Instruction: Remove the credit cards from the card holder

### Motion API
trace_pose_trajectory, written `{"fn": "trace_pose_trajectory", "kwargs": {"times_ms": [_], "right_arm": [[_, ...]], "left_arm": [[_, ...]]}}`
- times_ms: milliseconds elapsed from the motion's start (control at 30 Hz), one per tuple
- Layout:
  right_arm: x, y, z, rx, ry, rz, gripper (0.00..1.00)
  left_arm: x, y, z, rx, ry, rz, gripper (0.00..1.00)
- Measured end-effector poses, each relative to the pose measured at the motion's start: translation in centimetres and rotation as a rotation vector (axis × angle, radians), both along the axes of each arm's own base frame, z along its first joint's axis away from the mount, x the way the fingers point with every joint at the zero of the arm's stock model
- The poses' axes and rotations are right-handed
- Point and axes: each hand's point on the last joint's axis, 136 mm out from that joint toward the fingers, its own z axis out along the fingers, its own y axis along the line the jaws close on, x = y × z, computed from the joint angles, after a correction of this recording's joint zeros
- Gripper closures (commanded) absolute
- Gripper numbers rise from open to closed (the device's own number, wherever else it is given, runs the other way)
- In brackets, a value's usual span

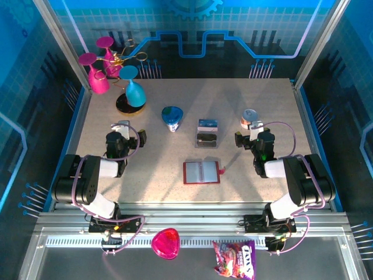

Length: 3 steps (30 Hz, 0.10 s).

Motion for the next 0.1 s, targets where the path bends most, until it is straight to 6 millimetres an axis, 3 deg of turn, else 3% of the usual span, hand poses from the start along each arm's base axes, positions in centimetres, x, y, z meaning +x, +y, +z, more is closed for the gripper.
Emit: {"fn": "trace_pose_trajectory", "kwargs": {"times_ms": [100], "right_arm": [[0.03,-0.33,-0.01,0.013,0.001,-0.003,0.0]], "left_arm": [[0.0,0.0,0.0,0.0,0.0,0.0,0.01]]}}
